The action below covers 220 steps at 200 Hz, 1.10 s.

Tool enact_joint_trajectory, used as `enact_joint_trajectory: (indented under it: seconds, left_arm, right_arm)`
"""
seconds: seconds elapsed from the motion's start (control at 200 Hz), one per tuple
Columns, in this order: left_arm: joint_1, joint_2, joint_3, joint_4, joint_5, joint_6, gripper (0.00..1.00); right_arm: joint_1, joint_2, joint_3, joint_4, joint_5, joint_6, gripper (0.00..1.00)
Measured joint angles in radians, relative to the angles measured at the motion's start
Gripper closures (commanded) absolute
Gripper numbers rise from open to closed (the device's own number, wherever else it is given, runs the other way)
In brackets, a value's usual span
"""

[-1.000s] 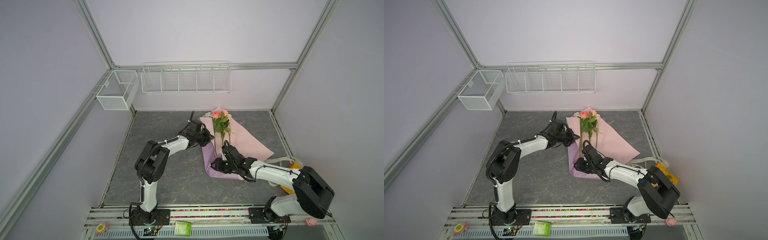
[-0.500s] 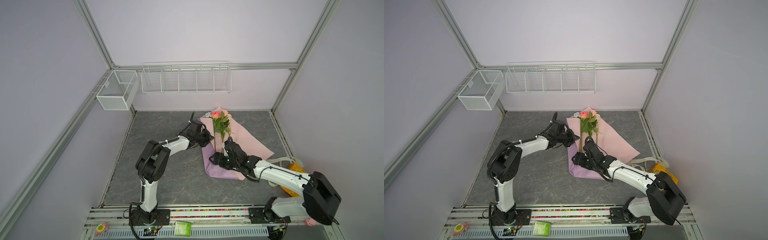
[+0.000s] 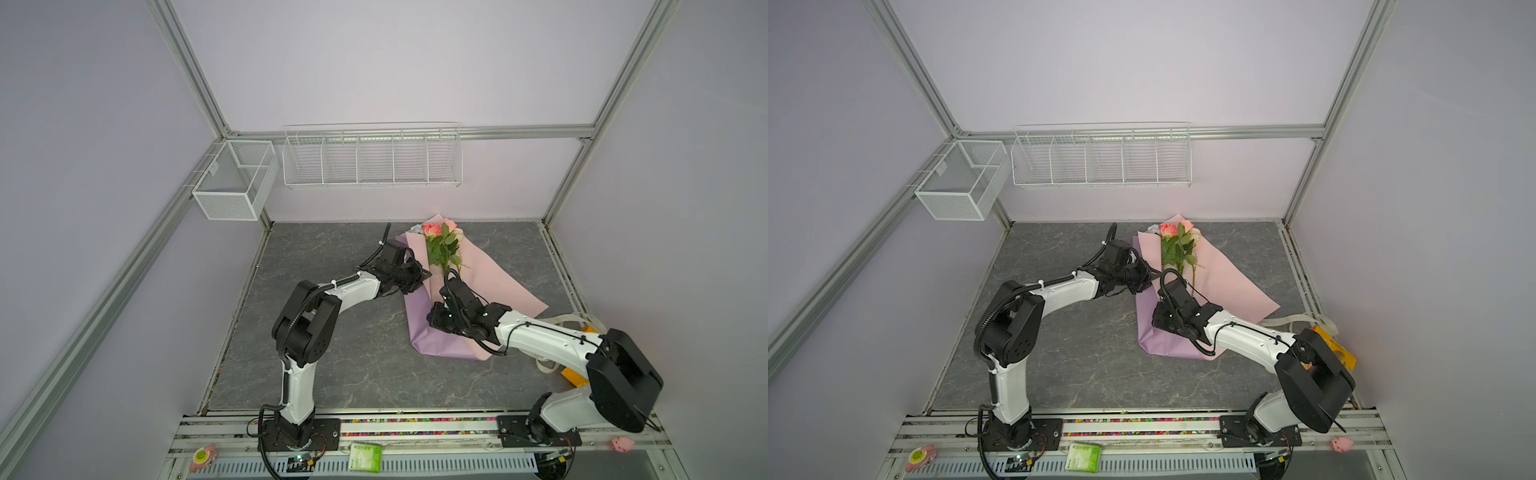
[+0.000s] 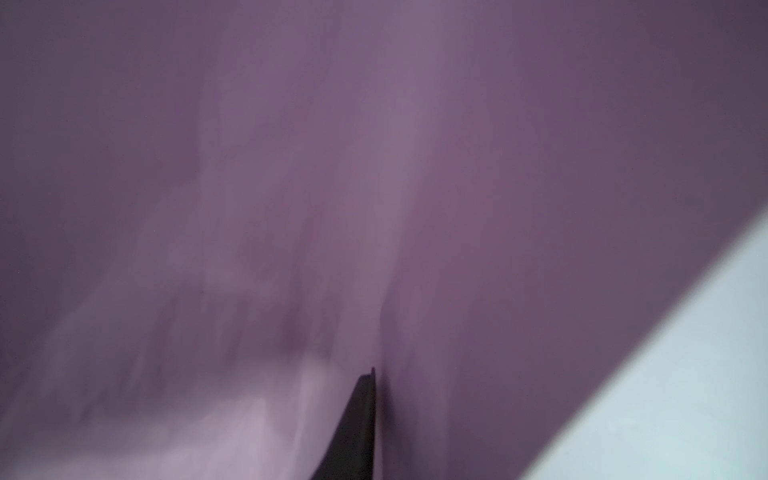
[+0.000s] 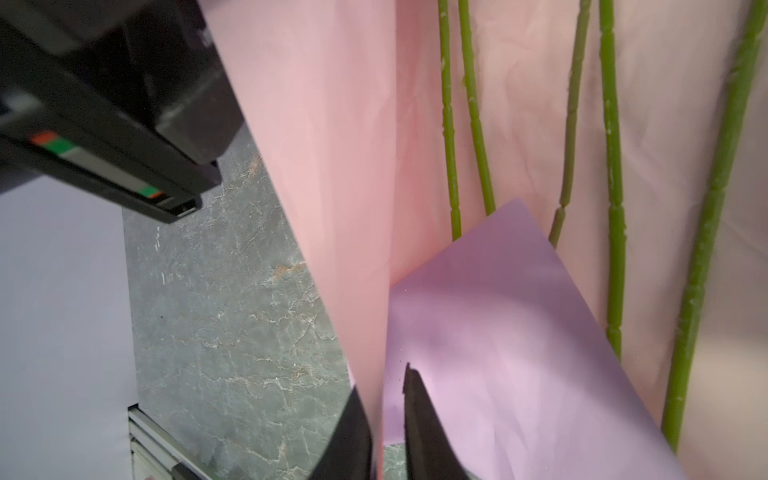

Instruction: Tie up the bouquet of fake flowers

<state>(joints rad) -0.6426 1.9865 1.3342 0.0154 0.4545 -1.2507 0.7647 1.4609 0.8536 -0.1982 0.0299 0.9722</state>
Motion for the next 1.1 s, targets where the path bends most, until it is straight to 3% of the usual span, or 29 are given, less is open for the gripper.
enact_joint_trajectory:
  seconds: [0.23,0.3,0.38,0.54,0.725,0.88,1.1]
  left_arm:
    - [0.000,-0.025,0.003,-0.043,0.019,0.079,0.48]
    - [0.000,-0.047,0.003,-0.054,0.027,0.105,0.31]
    - [0.000,-0.085,0.000,-0.060,0.043,0.156,0.26]
    - [0.010,-0.199,-0.051,-0.044,0.093,0.244,0.27]
    - [0.054,-0.302,-0.181,-0.019,0.127,0.320,0.42]
    - [0.087,-0.274,-0.275,-0.012,0.153,0.340,0.47]
    - [0.085,-0.197,-0.299,0.029,0.192,0.344,0.50]
  right_arm:
    - [-0.024,-0.040,-0.040,0.004,-0.001,0.000,0.94]
    - [-0.033,-0.056,-0.061,0.010,-0.005,0.000,0.94]
    - [-0.042,-0.068,-0.080,0.016,-0.012,0.000,0.94]
    - [-0.052,-0.083,-0.106,0.027,-0.026,0.000,0.94]
    - [-0.055,-0.097,-0.135,0.042,-0.034,0.001,0.94]
    - [-0.060,-0.098,-0.141,0.038,-0.031,0.000,0.94]
    - [-0.074,-0.098,-0.142,0.028,-0.031,-0.008,0.94]
